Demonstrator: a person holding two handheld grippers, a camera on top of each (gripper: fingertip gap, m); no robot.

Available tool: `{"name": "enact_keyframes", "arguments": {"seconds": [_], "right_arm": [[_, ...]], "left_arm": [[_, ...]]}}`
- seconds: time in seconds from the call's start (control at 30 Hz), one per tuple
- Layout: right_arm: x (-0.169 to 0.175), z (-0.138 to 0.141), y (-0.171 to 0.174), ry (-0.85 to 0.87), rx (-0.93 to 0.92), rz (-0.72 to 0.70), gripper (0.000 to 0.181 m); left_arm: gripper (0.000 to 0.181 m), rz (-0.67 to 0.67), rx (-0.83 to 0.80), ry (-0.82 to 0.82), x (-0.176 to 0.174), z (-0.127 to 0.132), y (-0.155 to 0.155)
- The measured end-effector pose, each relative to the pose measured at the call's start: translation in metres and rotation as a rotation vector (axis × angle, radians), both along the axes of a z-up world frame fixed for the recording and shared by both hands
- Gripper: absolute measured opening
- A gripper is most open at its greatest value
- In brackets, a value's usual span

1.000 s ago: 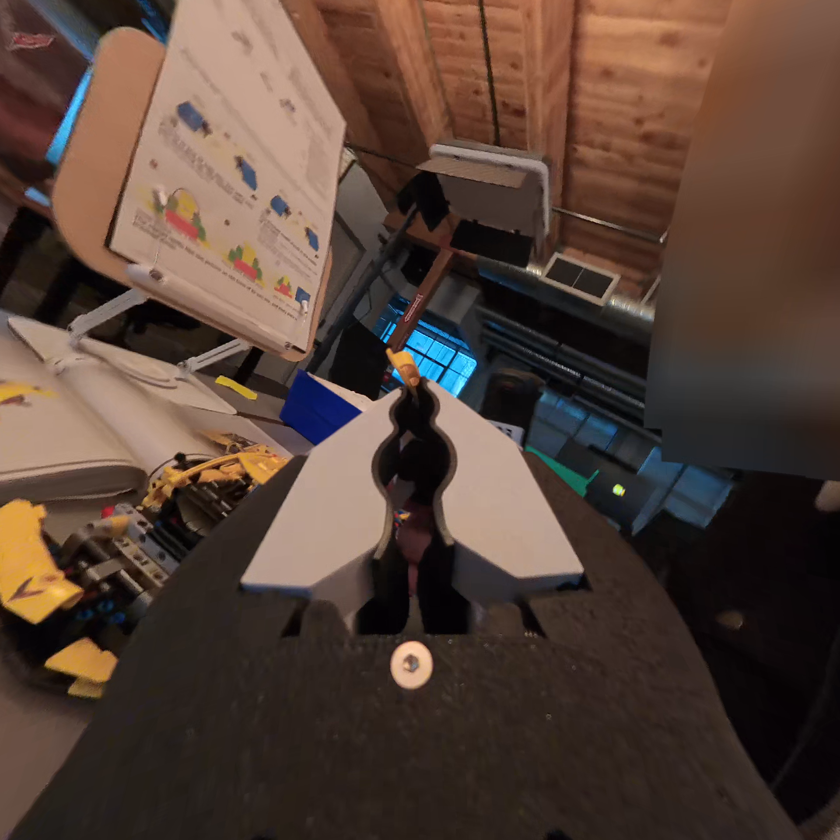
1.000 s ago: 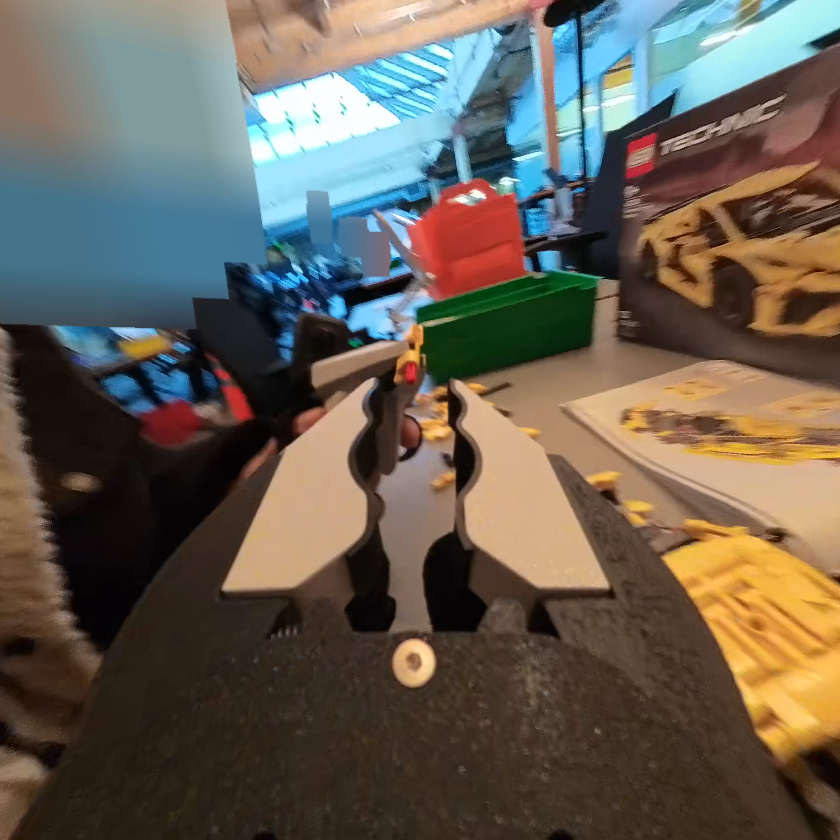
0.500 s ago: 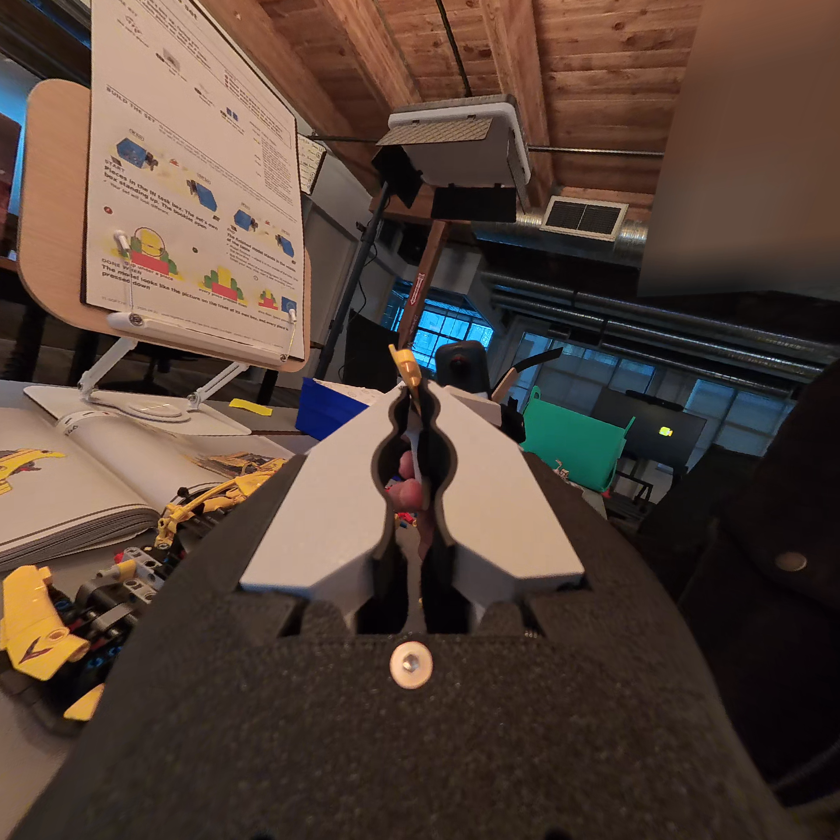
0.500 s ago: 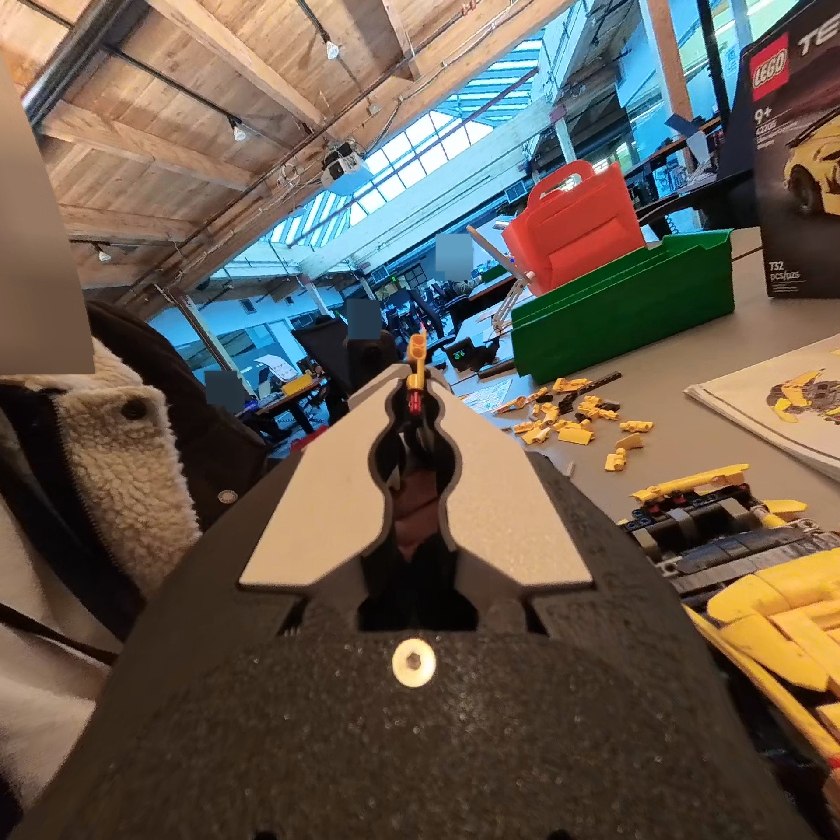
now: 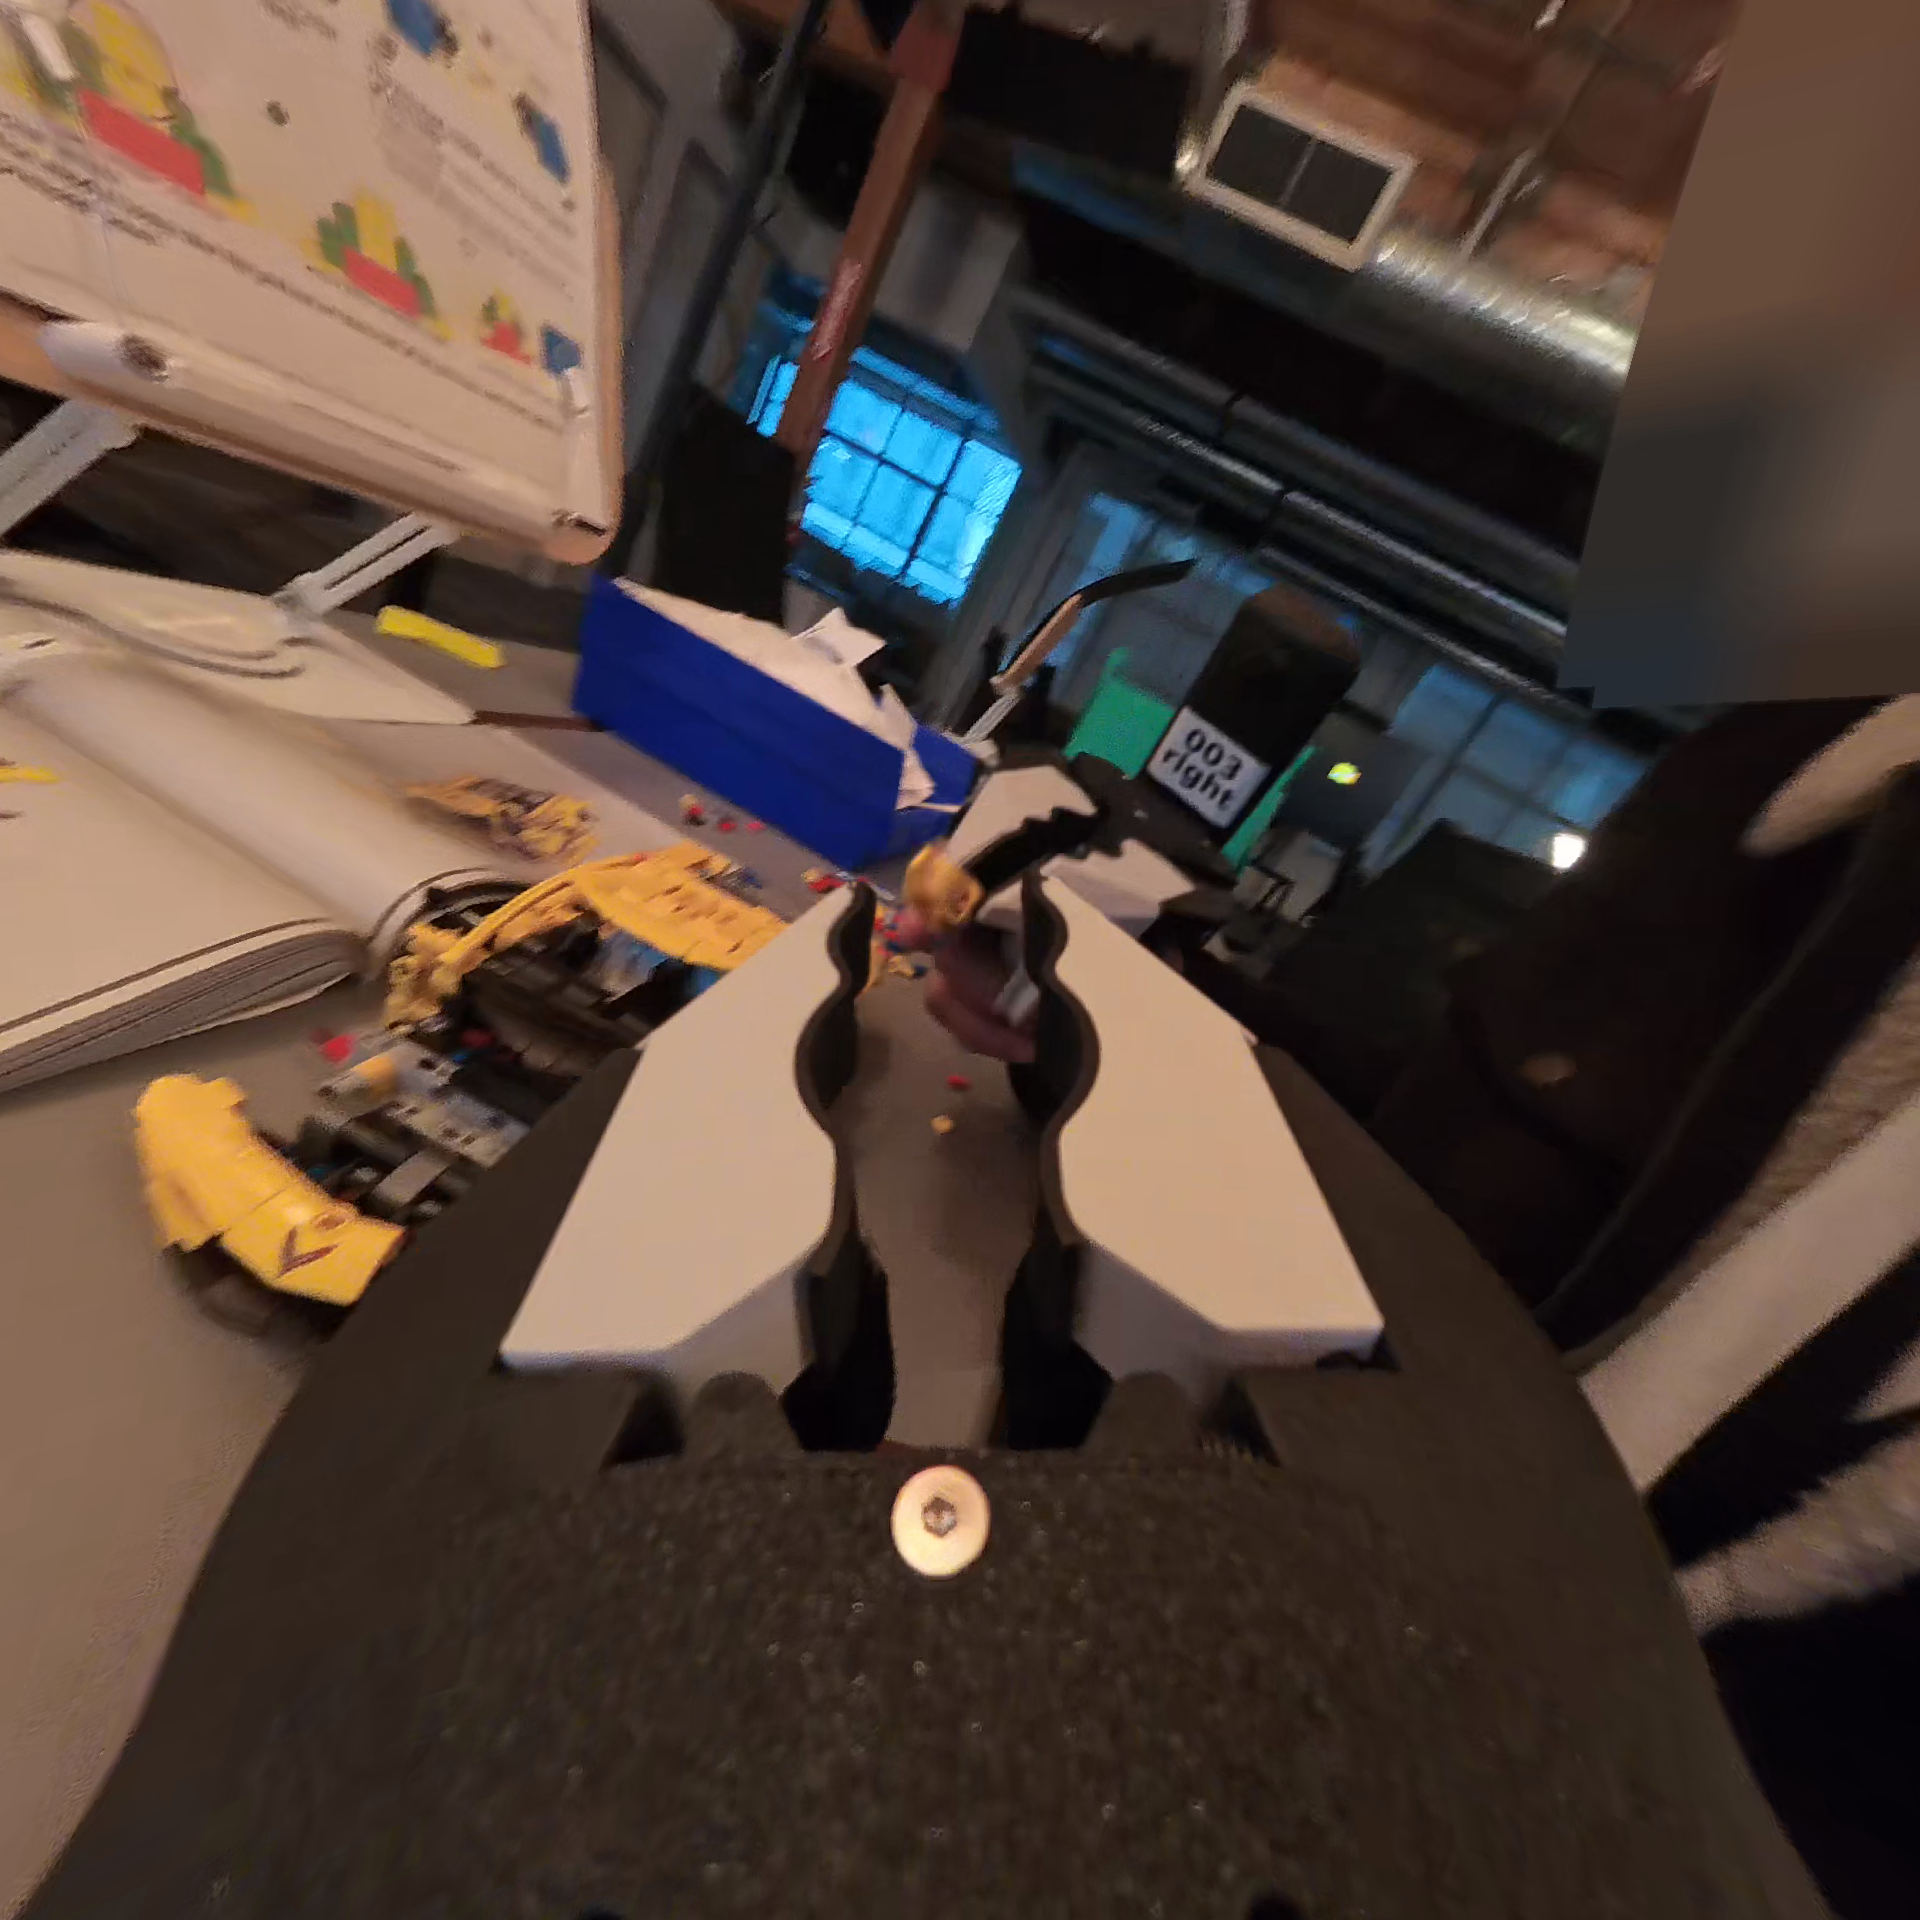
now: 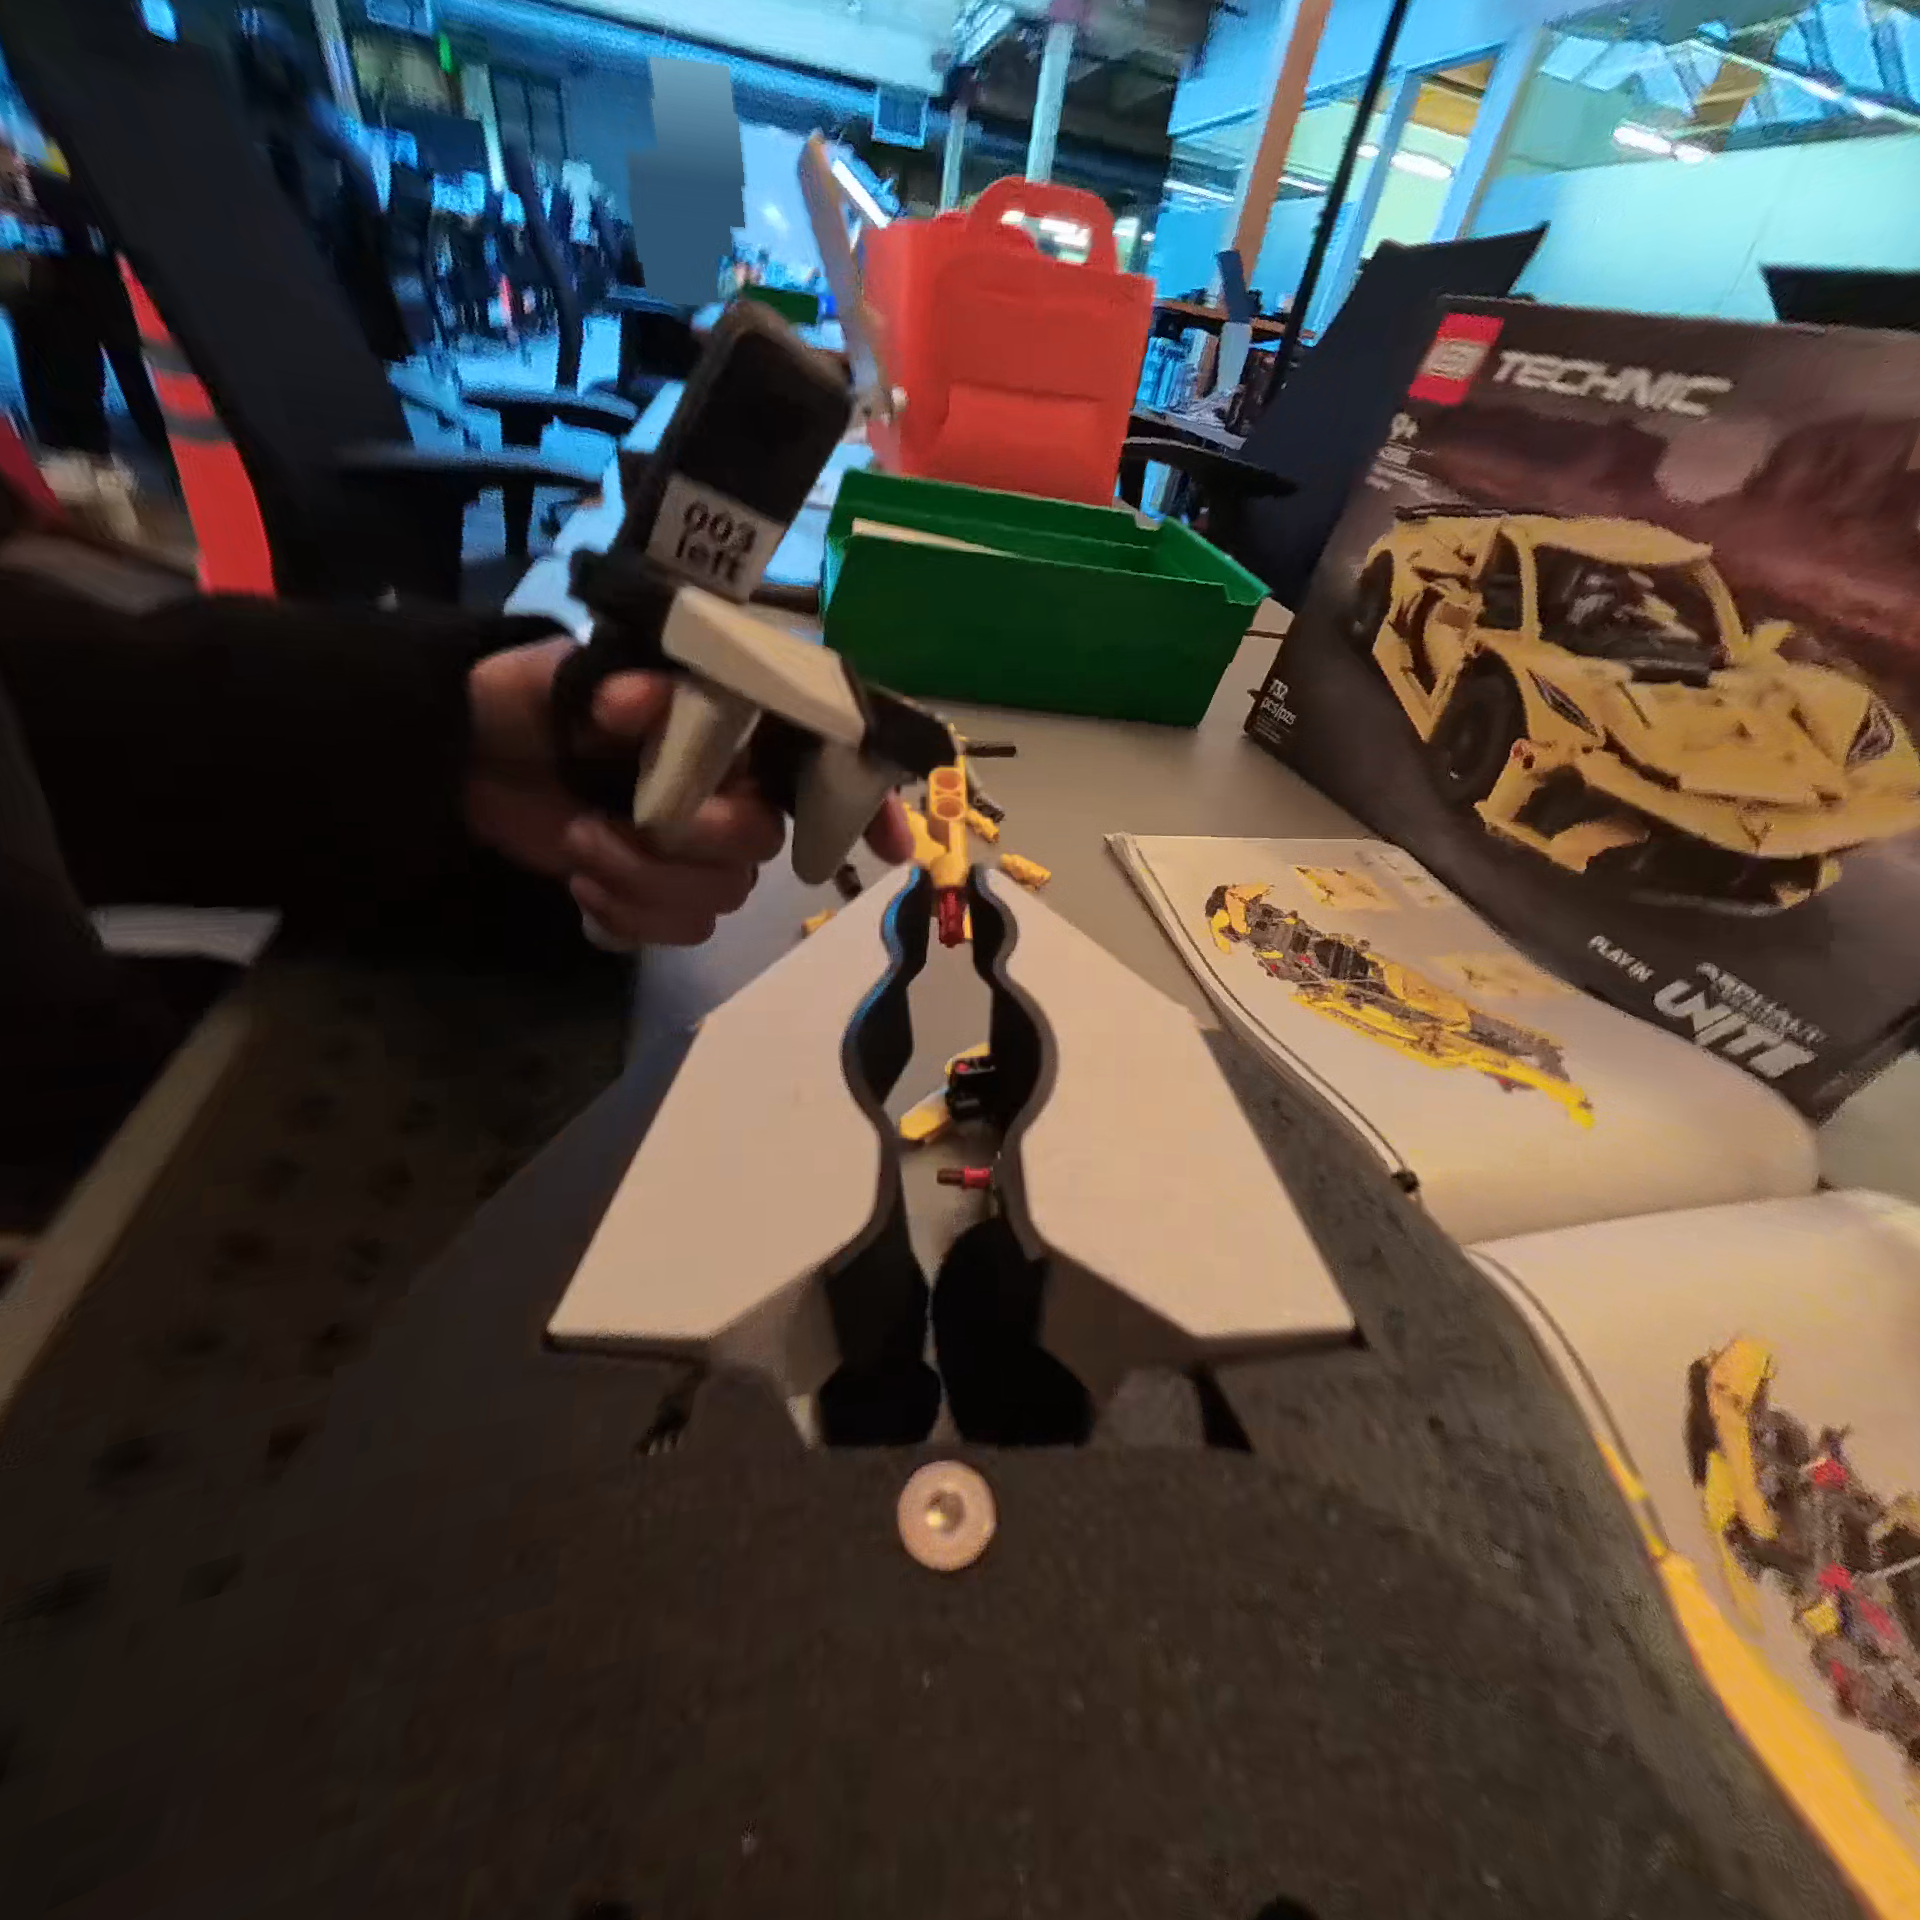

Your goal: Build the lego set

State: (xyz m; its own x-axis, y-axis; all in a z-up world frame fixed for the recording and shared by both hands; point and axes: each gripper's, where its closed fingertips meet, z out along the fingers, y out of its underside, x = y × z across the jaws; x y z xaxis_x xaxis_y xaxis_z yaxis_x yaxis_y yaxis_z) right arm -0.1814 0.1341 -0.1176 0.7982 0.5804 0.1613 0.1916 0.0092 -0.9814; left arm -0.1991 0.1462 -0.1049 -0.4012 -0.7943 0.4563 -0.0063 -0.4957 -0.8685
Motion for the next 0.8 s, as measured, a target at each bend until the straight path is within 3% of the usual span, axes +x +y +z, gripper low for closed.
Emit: {"name": "enact_keyframes", "arguments": {"seconds": [0.07,0.23,0.67,0.8], "right_arm": [[-0.008,0.0,-0.003,-0.036,0.039,0.027,0.006],[-0.016,0.007,-0.013,0.089,-0.007,0.138,0.006],[-0.029,0.022,-0.025,0.363,-0.091,0.317,0.006],[-0.026,0.027,-0.025,0.454,-0.105,0.345,0.006]], "left_arm": [[0.029,-0.052,0.027,-0.03,-0.005,0.004,-0.011],[0.029,-0.119,0.035,-0.076,-0.012,0.013,-0.022],[0.021,-0.123,0.089,-0.135,-0.015,0.02,-0.034],[0.012,-0.112,0.081,-0.152,-0.017,0.023,-0.031]]}}
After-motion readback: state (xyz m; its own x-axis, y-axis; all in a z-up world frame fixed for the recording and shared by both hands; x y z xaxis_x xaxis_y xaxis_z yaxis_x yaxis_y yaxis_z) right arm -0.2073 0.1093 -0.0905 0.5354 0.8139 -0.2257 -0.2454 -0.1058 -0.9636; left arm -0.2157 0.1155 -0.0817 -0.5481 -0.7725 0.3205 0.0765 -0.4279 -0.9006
